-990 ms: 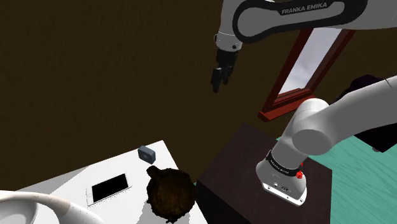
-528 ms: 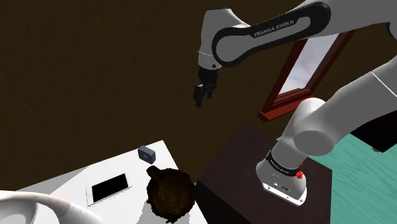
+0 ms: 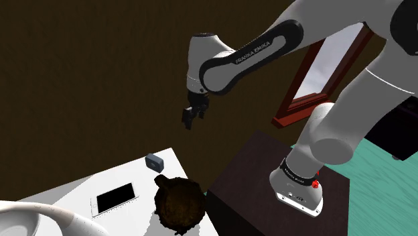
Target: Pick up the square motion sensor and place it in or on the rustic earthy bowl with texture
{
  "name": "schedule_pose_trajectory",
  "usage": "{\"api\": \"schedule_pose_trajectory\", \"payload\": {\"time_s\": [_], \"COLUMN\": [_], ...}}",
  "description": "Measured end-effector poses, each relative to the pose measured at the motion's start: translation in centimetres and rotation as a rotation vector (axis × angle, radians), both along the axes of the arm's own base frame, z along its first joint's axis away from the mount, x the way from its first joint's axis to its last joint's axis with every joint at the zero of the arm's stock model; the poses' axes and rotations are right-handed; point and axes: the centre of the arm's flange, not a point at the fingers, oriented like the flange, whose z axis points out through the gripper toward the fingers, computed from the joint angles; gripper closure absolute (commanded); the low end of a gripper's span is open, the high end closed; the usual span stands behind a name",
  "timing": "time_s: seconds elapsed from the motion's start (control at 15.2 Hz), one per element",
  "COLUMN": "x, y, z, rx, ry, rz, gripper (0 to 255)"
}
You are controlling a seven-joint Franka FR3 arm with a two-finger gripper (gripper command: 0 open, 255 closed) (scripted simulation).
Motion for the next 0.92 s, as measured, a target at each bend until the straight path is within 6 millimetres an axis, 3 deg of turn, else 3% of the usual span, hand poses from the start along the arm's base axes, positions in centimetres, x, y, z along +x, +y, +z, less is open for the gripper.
{"api": "schedule_pose_trajectory", "payload": {"time_s": [0.92], "x": [6.9], "y": [11.3], "z": [-12.3], "rx": [0.035], "ry": [-0.025], "rz": [0.022], "gripper": [0]}}
